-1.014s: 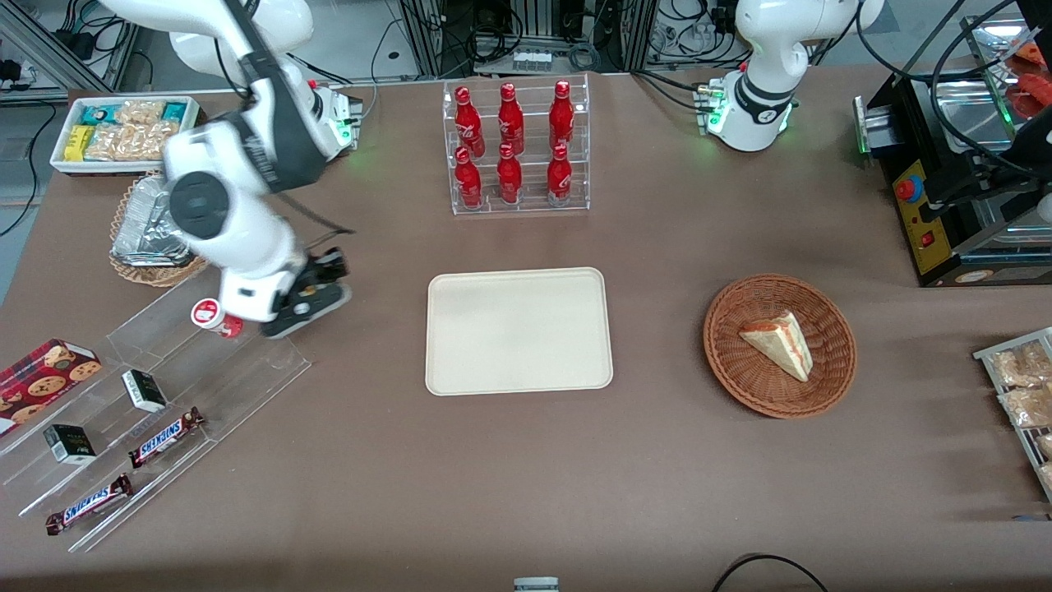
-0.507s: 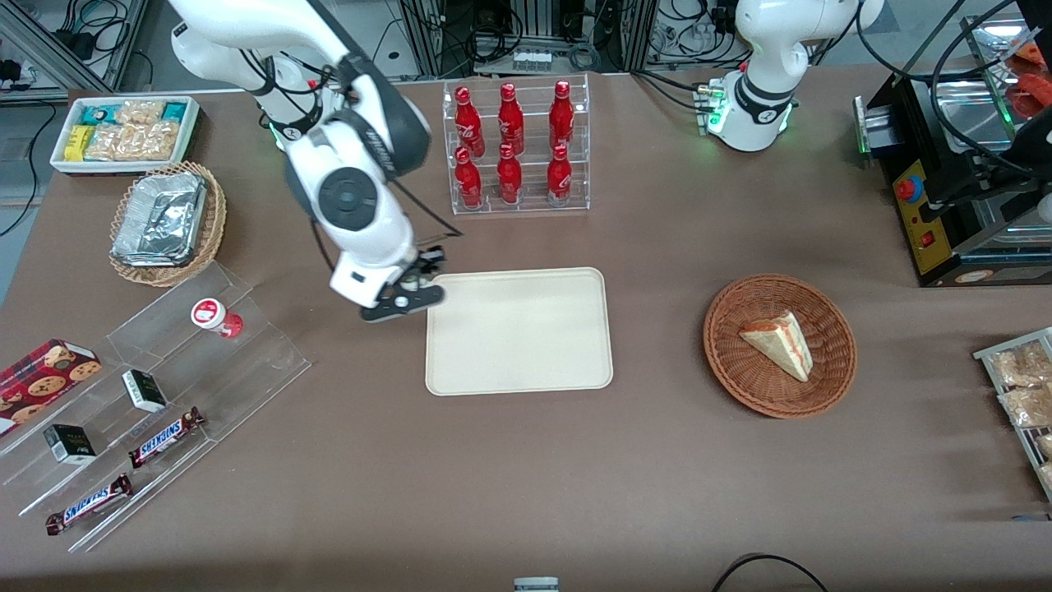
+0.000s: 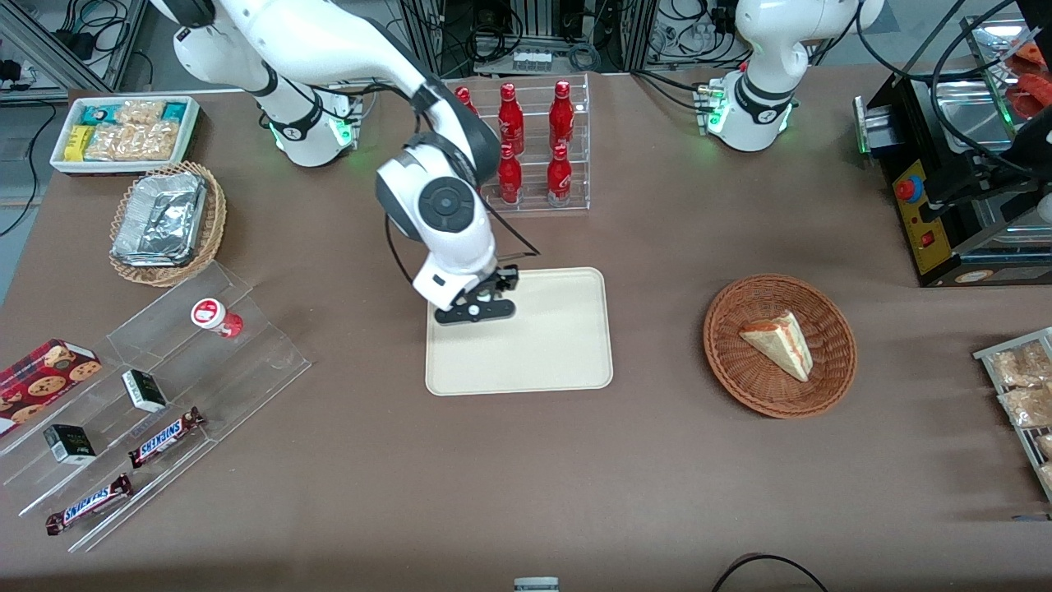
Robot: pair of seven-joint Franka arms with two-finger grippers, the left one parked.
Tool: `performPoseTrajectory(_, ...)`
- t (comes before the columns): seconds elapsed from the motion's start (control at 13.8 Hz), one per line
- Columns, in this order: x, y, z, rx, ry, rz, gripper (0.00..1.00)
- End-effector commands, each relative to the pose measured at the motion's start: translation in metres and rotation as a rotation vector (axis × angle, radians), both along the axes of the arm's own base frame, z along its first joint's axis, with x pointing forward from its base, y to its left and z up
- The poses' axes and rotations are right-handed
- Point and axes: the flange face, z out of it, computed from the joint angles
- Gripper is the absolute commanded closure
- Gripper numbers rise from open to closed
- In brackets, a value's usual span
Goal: Place green gum on tray
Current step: 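Lift the green gum bottle and carry it over the cream tray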
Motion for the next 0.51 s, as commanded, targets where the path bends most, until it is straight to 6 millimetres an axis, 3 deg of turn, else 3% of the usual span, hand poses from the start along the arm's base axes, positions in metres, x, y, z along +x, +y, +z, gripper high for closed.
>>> performPoseTrajectory(0.0, 0.016, 0.016, -0.023, 0.037, -0.038, -0.048, 1.00)
performPoseTrajectory(0.43, 0.014, 0.035, -0.065, 0.056, -0.077, -0.058, 1.00)
